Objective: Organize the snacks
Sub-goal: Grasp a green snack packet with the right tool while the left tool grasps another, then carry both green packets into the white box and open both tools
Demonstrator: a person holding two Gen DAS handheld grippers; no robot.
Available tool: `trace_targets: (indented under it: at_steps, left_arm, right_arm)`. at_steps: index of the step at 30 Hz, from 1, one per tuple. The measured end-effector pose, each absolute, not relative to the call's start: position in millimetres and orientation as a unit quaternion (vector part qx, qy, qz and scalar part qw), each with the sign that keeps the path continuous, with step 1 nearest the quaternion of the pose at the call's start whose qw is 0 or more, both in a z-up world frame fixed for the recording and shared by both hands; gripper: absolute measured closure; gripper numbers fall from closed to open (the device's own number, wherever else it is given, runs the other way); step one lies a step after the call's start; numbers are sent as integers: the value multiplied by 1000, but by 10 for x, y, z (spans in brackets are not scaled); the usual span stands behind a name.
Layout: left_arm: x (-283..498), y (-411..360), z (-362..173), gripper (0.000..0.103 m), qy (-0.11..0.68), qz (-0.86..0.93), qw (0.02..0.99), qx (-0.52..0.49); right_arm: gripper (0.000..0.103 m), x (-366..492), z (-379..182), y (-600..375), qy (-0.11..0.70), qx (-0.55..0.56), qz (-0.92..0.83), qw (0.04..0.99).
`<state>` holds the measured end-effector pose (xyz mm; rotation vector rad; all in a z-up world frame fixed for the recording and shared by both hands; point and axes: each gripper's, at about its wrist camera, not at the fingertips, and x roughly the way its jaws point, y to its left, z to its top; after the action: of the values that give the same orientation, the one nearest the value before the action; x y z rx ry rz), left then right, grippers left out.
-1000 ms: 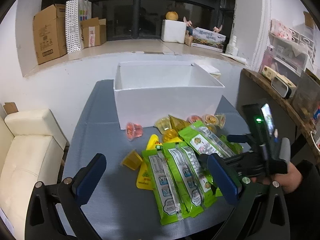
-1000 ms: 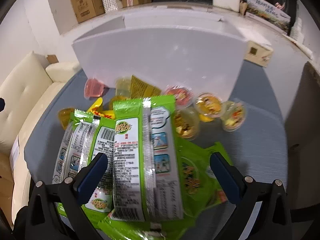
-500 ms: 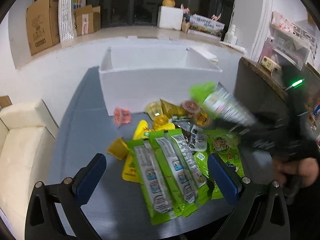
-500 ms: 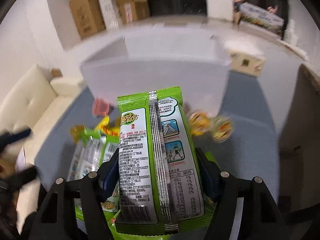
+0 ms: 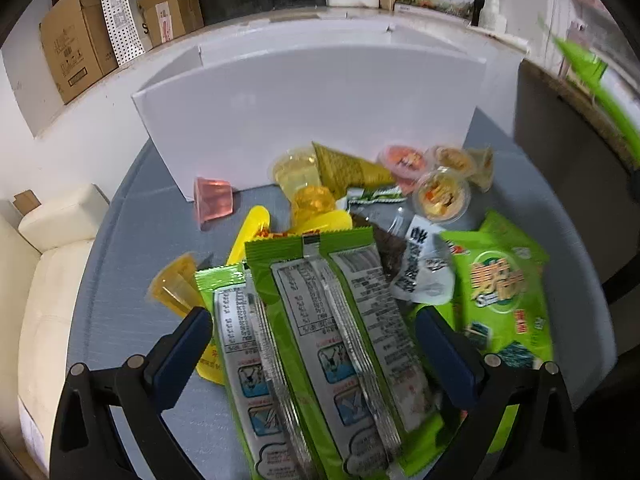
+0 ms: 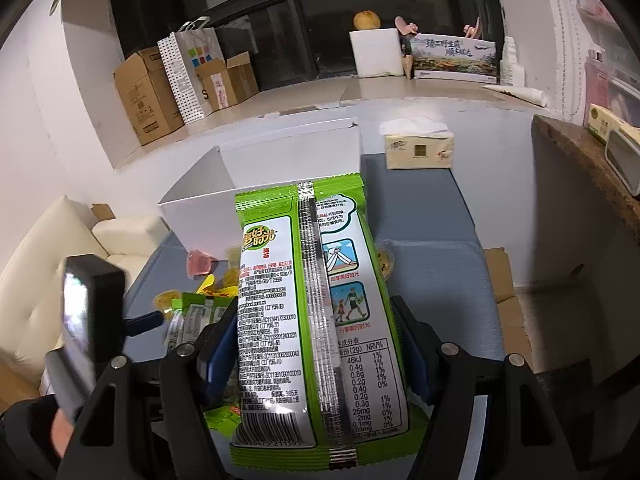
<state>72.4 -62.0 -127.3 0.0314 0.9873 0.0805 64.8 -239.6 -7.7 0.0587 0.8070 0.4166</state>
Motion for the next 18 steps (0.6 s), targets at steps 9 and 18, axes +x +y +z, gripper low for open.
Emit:
trace_targets:
  at_steps: [9, 18]
  left_arm:
    - [780, -688, -1274, 46, 449, 48, 890, 59]
    - [696, -299, -959, 82, 423, -9, 906, -25]
  right_arm:
    - [29, 607, -106, -2306, 389, 18, 213, 896]
    - [29, 602, -100, -2321, 388, 20, 211, 897]
